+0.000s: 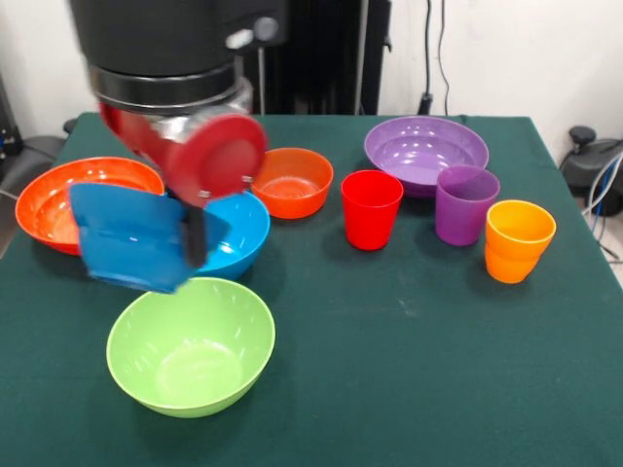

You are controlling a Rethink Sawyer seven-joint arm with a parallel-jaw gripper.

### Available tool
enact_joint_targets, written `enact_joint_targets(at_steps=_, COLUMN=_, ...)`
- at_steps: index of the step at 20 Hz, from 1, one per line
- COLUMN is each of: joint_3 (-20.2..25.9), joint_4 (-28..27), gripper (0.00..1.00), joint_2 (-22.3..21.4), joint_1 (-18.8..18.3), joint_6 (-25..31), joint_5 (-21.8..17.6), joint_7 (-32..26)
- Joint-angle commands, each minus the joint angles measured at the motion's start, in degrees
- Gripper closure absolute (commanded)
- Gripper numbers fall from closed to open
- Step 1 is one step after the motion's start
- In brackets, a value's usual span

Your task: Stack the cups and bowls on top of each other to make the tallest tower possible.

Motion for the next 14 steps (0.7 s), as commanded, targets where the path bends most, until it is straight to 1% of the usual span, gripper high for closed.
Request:
enact_joint_targets(at_steps=1, joint_3=1.79, joint_4=10.15, gripper=1.00, joint_2=0.56, joint_1=3.04, joint_6=-2.98, joint_5=2.97, joint_7=16.05)
enact_joint_targets(at_steps=3, joint_3=1.68, joint_4=9.11, gripper=1.00, joint_2=0.79, joint_1=3.22, joint_6=-2.02, joint_5=3.68, joint_7=15.31)
enact_joint_targets(at_steps=7, joint_3=1.59, joint_4=2.90, gripper=1.00, joint_2=3.53, joint_1=2.53, joint_6=3.19, joint_5=3.85, joint_7=11.92)
enact_joint_targets(at_steps=11, joint_3=2.56, joint_4=-4.17, gripper=1.00, joint_2=8.93, joint_1=0.40, joint_6=4.72, joint_5=4.06, joint_7=8.32)
enact_joint_targets(at_steps=13, joint_3=3.01, joint_4=-8.33, gripper=1.00, joint_2=11.47, joint_1=-0.76, joint_6=6.42, joint_5=4.27, joint_7=6.86)
enact_joint_targets(at_steps=14, joint_3=3.09, joint_4=-10.91, gripper=1.00, joint_2=12.76, joint_1=-1.28, joint_6=7.77, joint_5=3.81, joint_7=4.62)
